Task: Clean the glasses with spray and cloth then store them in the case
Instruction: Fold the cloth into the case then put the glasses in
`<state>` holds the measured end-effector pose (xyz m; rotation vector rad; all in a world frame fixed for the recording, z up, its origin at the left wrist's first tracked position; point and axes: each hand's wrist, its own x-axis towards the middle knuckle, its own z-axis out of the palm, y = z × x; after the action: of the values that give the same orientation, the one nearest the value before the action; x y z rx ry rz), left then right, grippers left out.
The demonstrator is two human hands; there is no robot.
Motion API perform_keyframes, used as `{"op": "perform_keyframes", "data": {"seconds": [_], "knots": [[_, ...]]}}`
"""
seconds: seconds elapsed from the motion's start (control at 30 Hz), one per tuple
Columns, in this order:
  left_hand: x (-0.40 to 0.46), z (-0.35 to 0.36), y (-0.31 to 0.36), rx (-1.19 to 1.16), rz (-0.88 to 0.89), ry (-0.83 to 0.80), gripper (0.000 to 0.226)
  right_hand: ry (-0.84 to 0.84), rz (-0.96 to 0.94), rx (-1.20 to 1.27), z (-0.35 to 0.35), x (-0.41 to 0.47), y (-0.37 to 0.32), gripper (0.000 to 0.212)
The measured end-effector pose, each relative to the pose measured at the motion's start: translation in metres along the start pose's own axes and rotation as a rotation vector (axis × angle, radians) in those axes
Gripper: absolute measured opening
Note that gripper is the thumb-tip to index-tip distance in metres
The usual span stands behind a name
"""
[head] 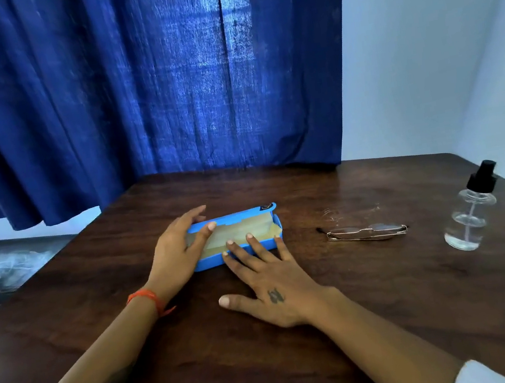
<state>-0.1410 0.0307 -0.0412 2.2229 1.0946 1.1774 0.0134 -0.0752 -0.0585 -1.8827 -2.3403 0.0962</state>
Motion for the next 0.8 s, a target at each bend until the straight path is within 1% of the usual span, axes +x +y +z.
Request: {"op": "perform_keyframes", "data": {"seconds": [0.1,0.17,0.23,0.3,0.43,0.5,0.57,0.63,0.67,0.7,0.73,0.8], "knots": [[0.009,0.006,-0.001,-0.070,-0.127,0.087,0.032,-0.013,0.003,-0.008,-0.001,0.000,-0.002,0.076],[0.013,0.013,-0.001,-0.127,-0.223,0.153,0.033,-0.020,0.004,-0.006,-0.001,0.000,-0.003,0.074],[0.012,0.021,-0.001,-0.134,-0.256,0.232,0.036,-0.014,0.000,-0.001,-0.001,0.000,-0.003,0.071],[0.011,0.025,-0.002,-0.088,-0.214,0.266,0.037,0.013,-0.011,0.026,-0.002,-0.002,-0.004,0.067],[0.008,0.025,-0.005,-0.022,-0.081,0.259,0.031,0.113,-0.058,0.135,-0.017,-0.009,0.001,0.061],[0.008,0.025,-0.005,-0.014,-0.060,0.260,0.031,0.250,-0.057,0.157,-0.028,-0.017,0.012,0.058],[0.007,0.025,-0.005,-0.013,-0.061,0.267,0.032,0.436,-0.028,0.135,-0.039,-0.031,0.031,0.052],[0.007,0.024,-0.005,-0.005,-0.048,0.274,0.032,0.621,0.058,0.072,-0.048,-0.048,0.056,0.044],[0.006,0.024,-0.004,0.005,-0.033,0.268,0.031,0.673,0.124,0.032,-0.051,-0.057,0.069,0.041],[0.006,0.024,-0.003,0.023,-0.011,0.258,0.031,0.686,0.193,-0.013,-0.055,-0.066,0.081,0.038],[0.006,0.024,-0.003,0.047,0.010,0.246,0.030,0.663,0.256,-0.060,-0.057,-0.074,0.094,0.035],[0.005,0.024,-0.002,0.088,0.044,0.224,0.026,0.563,0.347,-0.142,-0.059,-0.085,0.115,0.030]]}}
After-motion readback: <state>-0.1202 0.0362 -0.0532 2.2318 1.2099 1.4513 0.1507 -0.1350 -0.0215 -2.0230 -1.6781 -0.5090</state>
